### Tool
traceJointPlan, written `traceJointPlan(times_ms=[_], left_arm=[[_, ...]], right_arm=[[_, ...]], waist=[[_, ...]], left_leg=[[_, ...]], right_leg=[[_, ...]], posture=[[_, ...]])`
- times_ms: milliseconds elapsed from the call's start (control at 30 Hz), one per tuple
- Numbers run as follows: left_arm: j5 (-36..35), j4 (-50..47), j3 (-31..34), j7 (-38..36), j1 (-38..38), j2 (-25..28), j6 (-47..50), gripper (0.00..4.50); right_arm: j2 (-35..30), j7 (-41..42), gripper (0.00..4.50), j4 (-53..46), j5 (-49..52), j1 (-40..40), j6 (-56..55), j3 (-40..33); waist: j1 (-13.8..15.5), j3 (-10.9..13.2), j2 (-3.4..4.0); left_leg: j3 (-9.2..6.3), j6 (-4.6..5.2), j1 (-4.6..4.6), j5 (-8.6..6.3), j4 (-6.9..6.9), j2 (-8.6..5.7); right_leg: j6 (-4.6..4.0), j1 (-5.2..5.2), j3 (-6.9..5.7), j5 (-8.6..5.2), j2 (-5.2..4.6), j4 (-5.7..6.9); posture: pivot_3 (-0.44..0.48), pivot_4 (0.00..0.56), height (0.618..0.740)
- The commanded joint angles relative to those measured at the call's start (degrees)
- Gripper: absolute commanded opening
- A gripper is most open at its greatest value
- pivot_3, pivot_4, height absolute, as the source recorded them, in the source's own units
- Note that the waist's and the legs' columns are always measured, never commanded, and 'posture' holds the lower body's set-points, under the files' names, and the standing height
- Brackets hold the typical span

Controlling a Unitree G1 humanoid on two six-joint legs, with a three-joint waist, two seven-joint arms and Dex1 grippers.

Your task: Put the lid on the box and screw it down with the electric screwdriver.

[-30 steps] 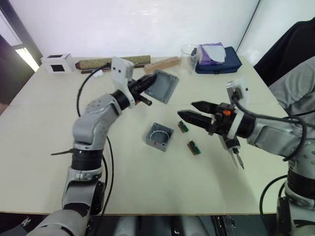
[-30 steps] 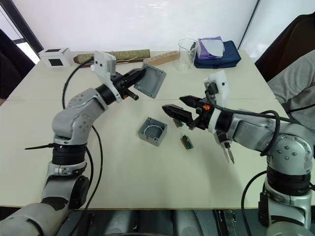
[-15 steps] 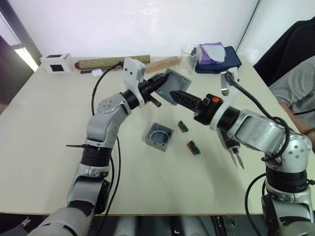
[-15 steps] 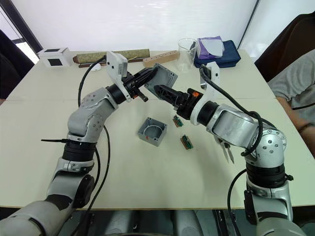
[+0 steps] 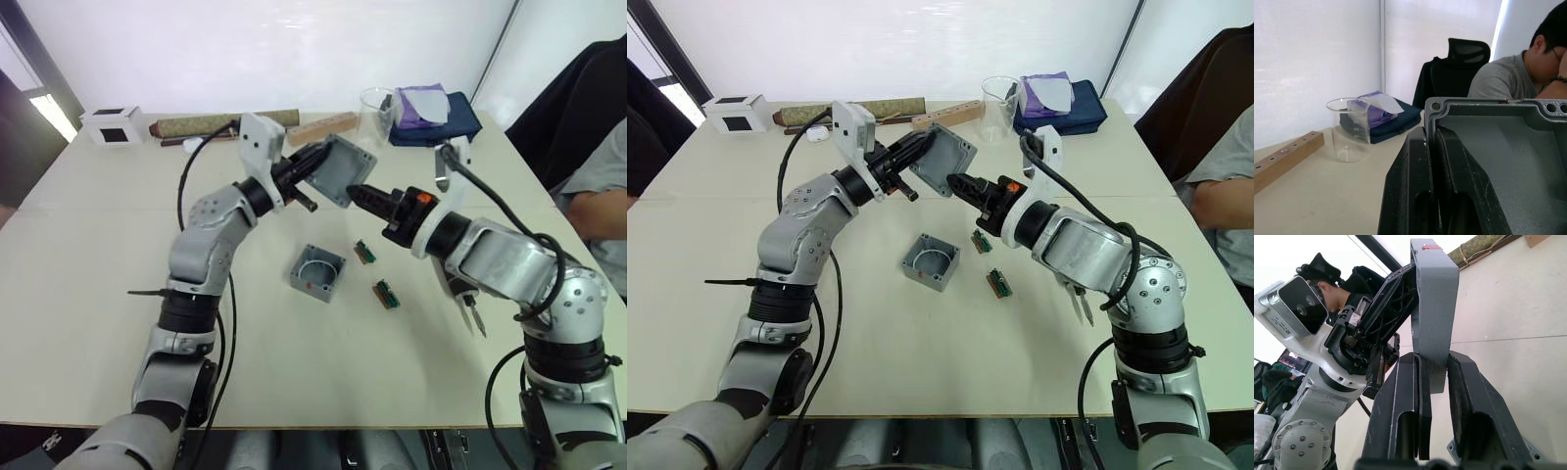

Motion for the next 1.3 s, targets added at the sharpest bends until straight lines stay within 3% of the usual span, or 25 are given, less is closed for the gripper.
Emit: traceJointPlan(times_ms=[33,267,333,500,733,1200,1300], left_arm=[[-0.6,-2.5,-1.2,-0.9,0.5,0.3,1.2,0.0],[-0.5,-2.6,-1.2,-1.1,0.5,0.4,1.0,0.0],[-0.4,-2.4,-1.2,-1.0,0.4,0.4,0.9,0.0],[-0.2,-2.0,-0.8,-0.9,0.3,0.3,0.4,0.0],[0.1,-1.8,-0.3,-0.1,0.1,-0.1,-0.3,0.0],[-0.7,-1.3,0.6,0.7,-1.0,-0.8,-0.2,0.0],[-0.7,-1.4,0.7,1.0,-1.0,-0.9,-0.3,0.0]], right_arm=[[0.1,2.6,0.29,-2.7,1.5,-3.3,-1.6,-1.3],[0.3,4.8,0.29,-2.6,-1.7,-4.6,-2.5,-2.0],[0.4,6.0,1.3,-2.9,-2.5,-4.8,-2.5,-2.1],[0.1,4.6,3.12,-2.4,-1.9,-5.1,-2.1,-1.5],[0.9,3.7,3.12,-2.6,0.7,-4.8,-2.9,-1.0],[1.5,5.1,3.12,-2.0,-3.4,-3.1,-2.1,0.0],[1.4,5.4,2.56,-2.3,-3.5,-2.8,-2.1,-0.1]], waist=[[0.0,0.0,0.0],[0.0,0.0,0.0],[0.0,0.0,0.01],[0.1,0.0,0.03],[0.0,0.0,0.03],[0.0,0.0,0.03],[0.0,0.0,0.03]], left_leg=[[0.0,0.0,0.0,0.0,0.0,0.0],[0.0,0.0,0.0,0.0,-0.01,0.0],[0.0,0.0,0.0,0.0,-0.01,0.0],[0.0,0.0,-0.02,0.0,-0.02,0.0],[0.0,0.0,-0.04,0.0,-0.04,0.0],[0.0,0.0,-0.05,0.0,-0.05,0.0],[-0.01,0.0,-0.05,0.0,-0.05,0.0]], right_leg=[[0.0,0.0,0.0,0.0,0.0,0.0],[0.0,0.0,0.0,0.0,0.0,-0.01],[0.0,0.0,0.0,0.0,0.0,-0.01],[0.0,-0.02,0.0,0.0,0.0,-0.03],[0.0,-0.04,0.0,0.0,0.0,-0.03],[0.0,-0.05,0.0,0.0,0.0,-0.04],[-0.01,-0.05,0.0,-0.01,0.0,-0.04]], posture=[[0.0,0.15,0.736],[0.0,0.15,0.736],[0.0,0.15,0.736],[0.0,0.15,0.736],[0.0,0.15,0.736],[0.0,0.15,0.736],[0.0,0.15,0.736]])
